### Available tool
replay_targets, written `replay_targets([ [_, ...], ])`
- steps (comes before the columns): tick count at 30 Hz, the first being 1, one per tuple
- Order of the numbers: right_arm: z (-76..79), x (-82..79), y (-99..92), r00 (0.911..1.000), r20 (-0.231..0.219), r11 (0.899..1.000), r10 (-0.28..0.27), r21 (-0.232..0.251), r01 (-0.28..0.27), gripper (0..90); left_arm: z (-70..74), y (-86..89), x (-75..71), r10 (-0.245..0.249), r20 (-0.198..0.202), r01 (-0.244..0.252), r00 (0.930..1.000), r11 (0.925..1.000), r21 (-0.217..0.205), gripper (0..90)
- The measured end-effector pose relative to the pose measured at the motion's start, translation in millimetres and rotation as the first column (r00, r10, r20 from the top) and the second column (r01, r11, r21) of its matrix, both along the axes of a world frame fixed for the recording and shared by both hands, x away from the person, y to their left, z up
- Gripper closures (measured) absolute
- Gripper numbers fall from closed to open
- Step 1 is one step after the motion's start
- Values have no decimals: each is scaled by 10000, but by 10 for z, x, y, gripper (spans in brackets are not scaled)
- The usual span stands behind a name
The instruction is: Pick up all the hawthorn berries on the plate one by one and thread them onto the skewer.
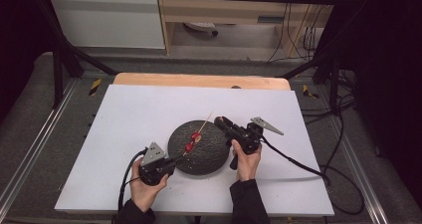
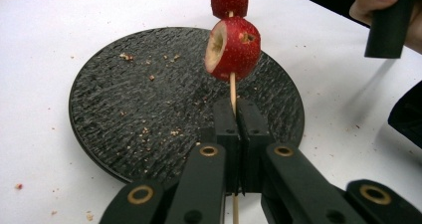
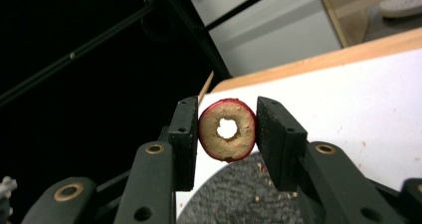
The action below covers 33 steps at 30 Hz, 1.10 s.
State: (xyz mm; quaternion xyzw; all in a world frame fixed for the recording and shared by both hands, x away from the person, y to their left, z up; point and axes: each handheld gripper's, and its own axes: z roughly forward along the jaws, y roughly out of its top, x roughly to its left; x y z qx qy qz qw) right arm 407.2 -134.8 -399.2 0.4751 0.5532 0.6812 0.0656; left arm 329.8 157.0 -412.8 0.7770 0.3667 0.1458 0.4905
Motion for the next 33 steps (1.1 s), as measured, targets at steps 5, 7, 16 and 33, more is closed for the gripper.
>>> replay_targets([
  [5, 33, 40, -23, 9996, 155, 9994, -250, 241, 247, 626, -13, -5, -27, -32, 19, 32, 10000, 10000, -16, 884],
  [7, 47, 58, -30, 9992, 209, 9987, -337, 387, 328, 626, -18, -13, -39, -69, 17, 69, 10000, 10000, -24, 883],
  [16, 74, 124, -43, 9972, 301, 9930, -684, 991, 651, 626, -28, -38, -78, -172, 83, 172, 9998, 9998, -35, 884],
  [33, 85, 134, -33, 9967, 250, 9779, -767, 1968, 704, 626, 0, -163, -67, -389, 192, 390, 9991, 9992, -48, 883],
])
